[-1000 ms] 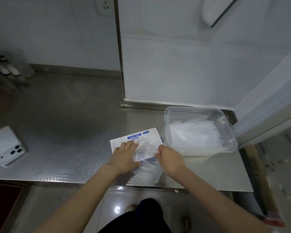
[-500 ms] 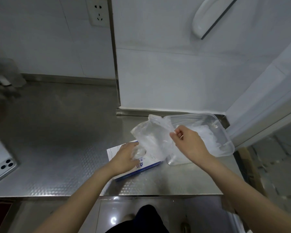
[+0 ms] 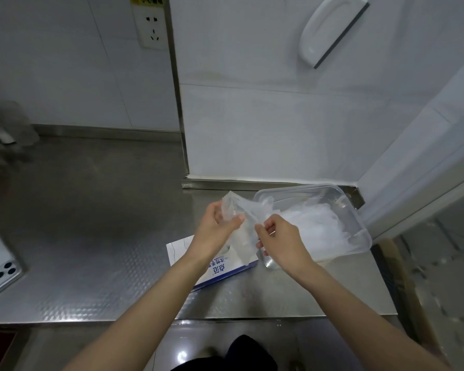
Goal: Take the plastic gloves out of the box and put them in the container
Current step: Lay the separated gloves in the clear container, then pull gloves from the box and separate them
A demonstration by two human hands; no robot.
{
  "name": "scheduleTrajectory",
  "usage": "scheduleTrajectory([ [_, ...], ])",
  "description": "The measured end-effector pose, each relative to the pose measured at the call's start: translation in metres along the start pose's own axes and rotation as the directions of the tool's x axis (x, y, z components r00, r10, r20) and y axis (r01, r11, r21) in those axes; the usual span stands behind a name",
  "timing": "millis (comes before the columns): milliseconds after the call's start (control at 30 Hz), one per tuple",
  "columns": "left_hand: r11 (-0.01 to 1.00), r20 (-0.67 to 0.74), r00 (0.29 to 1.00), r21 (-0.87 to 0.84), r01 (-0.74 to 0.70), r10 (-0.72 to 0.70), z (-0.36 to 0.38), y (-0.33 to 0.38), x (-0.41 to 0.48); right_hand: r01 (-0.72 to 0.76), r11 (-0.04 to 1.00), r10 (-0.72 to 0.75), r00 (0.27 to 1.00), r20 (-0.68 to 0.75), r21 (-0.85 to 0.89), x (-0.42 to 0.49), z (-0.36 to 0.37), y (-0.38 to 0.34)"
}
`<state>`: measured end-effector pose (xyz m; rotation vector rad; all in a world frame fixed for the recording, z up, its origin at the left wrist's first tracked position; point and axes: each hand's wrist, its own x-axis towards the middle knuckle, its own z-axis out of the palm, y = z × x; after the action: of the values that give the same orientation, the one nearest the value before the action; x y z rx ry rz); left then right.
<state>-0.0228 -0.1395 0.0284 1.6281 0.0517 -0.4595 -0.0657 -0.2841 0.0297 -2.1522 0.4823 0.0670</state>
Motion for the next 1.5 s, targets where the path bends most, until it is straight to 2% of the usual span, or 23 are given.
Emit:
scheduleTrajectory([
  [100, 0.998, -0.104, 0.994, 0.042, -0.037, 0.041, 0.008, 0.006, 0.006, 0.016, 0.997, -0.011, 0.998, 0.069, -0.081, 0.000, -0.005, 0.004],
  [167, 0.995, -0.065, 0.996, 0.081, -0.056, 0.061, 0.007, 0.013, 0.008, 0.097, 0.981, -0.088, 0.994, 0.057, -0.169, 0.006, -0.017, 0.010],
  [267, 0.976, 0.185, 0.979, 0.182, -0.116, 0.082, 0.011, 0.028, 0.007, 0.226, 0.963, -0.211, 0.971, 0.111, -0.149, 0.015, -0.037, 0.010],
  [333, 0.957, 0.376, 0.925, 0.244, -0.155, 0.054, 0.016, 0.037, 0.008, 0.270, 0.961, -0.253, 0.948, 0.194, -0.066, 0.020, -0.047, 0.009],
  [400, 0.941, 0.449, 0.892, 0.276, -0.196, 0.054, 0.021, 0.042, 0.013, 0.304, 0.953, -0.292, 0.927, 0.237, -0.015, 0.027, -0.057, 0.008],
  [467, 0.931, 0.408, 0.910, 0.298, -0.211, 0.076, 0.021, 0.046, 0.019, 0.291, 0.953, -0.303, 0.922, 0.242, 0.087, 0.034, -0.068, 0.010],
  [567, 0.943, 0.313, 0.947, 0.288, -0.168, 0.074, 0.019, 0.047, 0.028, 0.147, 0.955, -0.199, 0.962, 0.187, 0.259, 0.042, -0.088, 0.018],
  [767, 0.963, 0.175, 0.981, 0.239, -0.121, 0.080, 0.035, 0.049, 0.033, -0.005, 0.941, -0.004, 1.000, 0.024, 0.340, 0.054, -0.107, 0.035],
  [867, 0.981, 0.152, 0.984, 0.156, -0.116, 0.093, 0.044, 0.049, 0.036, -0.116, 0.950, 0.071, 0.984, 0.162, 0.290, 0.056, -0.106, 0.038],
  [967, 0.979, 0.146, 0.982, 0.147, -0.143, 0.122, 0.055, 0.051, 0.039, -0.173, 0.946, 0.100, 0.960, 0.261, 0.274, 0.055, -0.096, 0.042],
  [1067, 0.970, 0.088, 0.982, 0.164, -0.182, 0.169, 0.057, 0.054, 0.039, -0.214, 0.893, 0.128, 0.964, 0.232, 0.395, 0.059, -0.090, 0.050],
  [1133, 0.967, 0.023, 0.979, 0.152, -0.203, 0.202, 0.055, 0.055, 0.040, -0.198, 0.902, 0.139, 0.974, 0.178, 0.384, 0.063, -0.093, 0.055],
  [1200, 0.971, -0.028, 0.979, 0.133, -0.198, 0.204, 0.051, 0.056, 0.044, -0.145, 0.939, 0.112, 0.986, 0.123, 0.312, 0.067, -0.098, 0.058],
  [1233, 0.975, -0.032, 0.981, 0.120, -0.187, 0.192, 0.050, 0.057, 0.045, -0.126, 0.944, 0.085, 0.986, 0.144, 0.305, 0.068, -0.100, 0.059],
  [1333, 0.985, 0.018, 0.986, 0.046, -0.167, 0.166, 0.057, 0.060, 0.046, -0.162, 0.903, 0.014, 0.936, 0.351, 0.398, 0.064, -0.098, 0.053],
  [1400, 0.981, 0.027, 0.982, 0.044, -0.187, 0.186, 0.063, 0.061, 0.045, -0.208, 0.868, 0.000, 0.908, 0.419, 0.451, 0.062, -0.089, 0.047],
  [1500, 0.979, -0.014, 0.980, 0.067, -0.195, 0.196, 0.066, 0.060, 0.045, -0.204, 0.835, -0.006, 0.925, 0.379, 0.511, 0.064, -0.076, 0.044],
])
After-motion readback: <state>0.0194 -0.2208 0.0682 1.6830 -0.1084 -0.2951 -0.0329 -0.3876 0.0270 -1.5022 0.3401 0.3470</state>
